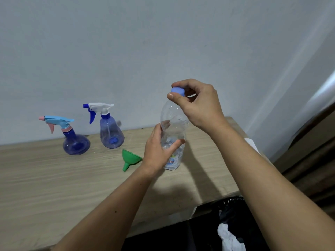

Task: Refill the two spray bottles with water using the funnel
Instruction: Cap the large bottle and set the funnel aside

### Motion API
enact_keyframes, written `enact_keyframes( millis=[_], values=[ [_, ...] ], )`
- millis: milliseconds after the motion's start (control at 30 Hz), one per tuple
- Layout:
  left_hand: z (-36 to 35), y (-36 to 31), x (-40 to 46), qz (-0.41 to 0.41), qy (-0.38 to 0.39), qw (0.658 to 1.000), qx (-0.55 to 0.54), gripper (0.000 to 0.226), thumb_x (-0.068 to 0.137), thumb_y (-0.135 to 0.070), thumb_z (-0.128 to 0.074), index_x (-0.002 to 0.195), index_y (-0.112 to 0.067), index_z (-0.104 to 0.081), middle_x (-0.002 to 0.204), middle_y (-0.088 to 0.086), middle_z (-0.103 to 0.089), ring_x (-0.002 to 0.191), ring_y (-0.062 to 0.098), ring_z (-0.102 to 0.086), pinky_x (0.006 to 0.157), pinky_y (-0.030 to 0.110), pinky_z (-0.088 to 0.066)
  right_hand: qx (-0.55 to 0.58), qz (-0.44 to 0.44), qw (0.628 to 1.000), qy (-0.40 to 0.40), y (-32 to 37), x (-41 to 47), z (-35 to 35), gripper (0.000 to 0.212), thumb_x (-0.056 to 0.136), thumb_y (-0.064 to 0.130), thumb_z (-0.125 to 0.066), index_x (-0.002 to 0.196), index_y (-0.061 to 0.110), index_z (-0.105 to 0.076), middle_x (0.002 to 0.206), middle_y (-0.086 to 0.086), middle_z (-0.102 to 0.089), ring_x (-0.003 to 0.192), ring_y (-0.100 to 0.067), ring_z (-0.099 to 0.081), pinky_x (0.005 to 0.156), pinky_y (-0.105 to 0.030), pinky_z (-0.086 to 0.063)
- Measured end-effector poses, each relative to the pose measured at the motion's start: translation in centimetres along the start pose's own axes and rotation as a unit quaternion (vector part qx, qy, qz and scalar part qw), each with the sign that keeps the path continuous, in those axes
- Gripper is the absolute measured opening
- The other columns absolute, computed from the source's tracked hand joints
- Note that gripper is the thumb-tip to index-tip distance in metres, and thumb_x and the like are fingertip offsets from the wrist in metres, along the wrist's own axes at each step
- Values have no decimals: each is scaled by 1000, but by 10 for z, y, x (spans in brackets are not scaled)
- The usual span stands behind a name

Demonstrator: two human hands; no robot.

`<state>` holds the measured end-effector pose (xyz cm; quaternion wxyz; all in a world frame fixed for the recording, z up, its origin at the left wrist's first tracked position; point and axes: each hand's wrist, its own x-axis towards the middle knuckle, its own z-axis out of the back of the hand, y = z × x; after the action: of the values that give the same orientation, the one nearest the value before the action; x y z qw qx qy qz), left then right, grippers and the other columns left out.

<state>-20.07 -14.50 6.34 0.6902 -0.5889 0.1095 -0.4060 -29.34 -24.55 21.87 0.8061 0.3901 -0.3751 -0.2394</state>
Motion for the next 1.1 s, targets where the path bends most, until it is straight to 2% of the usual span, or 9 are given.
enact_keyframes(
  millis=[133,267,400,533,700,800,867,1000,1100],
  values=[
    [-1,1,0,2,7,1000,-7,82,77,-57,-89,145,-30,-53,144,-14,-64,133,3,-60,113,37,-52,2,-3,1000,-6,-3,-3,3,26,89,32,-83,114,26,-78,91,16,-72,76,-2,-60,77,-12,-50],
    [1,-2,-1,2,18,1000,-6,89,77,-56,-90,152,-30,-49,150,-17,-60,138,-1,-55,117,33,-48,13,5,1000,-14,-5,-7,4,32,91,29,-82,122,22,-76,101,16,-74,83,5,-63,87,-14,-53],
    [6,-3,-2,4,38,999,-7,96,73,-64,-85,154,-32,-45,139,-36,-56,132,-16,-51,114,26,-46,13,23,999,-21,-6,-13,-1,39,90,24,-82,128,22,-72,111,13,-74,97,-4,-69,99,-25,-56],
    [20,10,-16,4,8,1000,19,107,76,-56,-93,162,-24,-37,161,-9,-50,147,4,-47,121,28,-40,22,34,999,-24,-11,-20,-7,46,91,23,-81,135,20,-67,119,9,-73,106,-7,-68,102,-24,-53],
    [55,42,-53,43,-54,996,56,92,76,-54,-91,152,-28,-46,143,-6,-56,125,3,-59,103,30,-56,38,38,998,-33,-24,-31,-13,56,88,24,-84,139,18,-62,130,8,-70,120,-6,-65,111,-28,-50],
    [74,65,-74,71,-104,988,93,86,75,-44,-95,146,-20,-52,130,-3,-59,112,8,-61,96,23,-55,47,12,998,-31,-35,-41,-18,67,85,35,-86,144,23,-56,138,11,-64,125,-5,-62,112,-31,-49],
    [82,79,-84,87,-128,981,118,83,72,-38,-98,140,-16,-56,123,-1,-59,106,11,-60,94,28,-54,62,-13,997,-38,-46,-50,-22,80,79,44,-88,148,25,-50,144,12,-59,129,-4,-60,114,-33,-48],
    [94,105,-93,134,-121,969,169,80,74,-45,-96,139,-22,-56,118,-4,-61,106,14,-61,95,43,-56,89,-39,995,-34,-73,-72,-35,96,68,50,-90,149,24,-46,146,10,-57,131,-4,-59,115,-32,-47],
    [97,116,-93,122,-114,966,198,72,78,-42,-93,136,-16,-60,113,-4,-62,109,17,-58,98,45,-53,103,-62,992,-32,-99,-87,-45,100,64,47,-93,149,19,-46,146,7,-58,131,-5,-59,116,-36,-48]
  ],
)
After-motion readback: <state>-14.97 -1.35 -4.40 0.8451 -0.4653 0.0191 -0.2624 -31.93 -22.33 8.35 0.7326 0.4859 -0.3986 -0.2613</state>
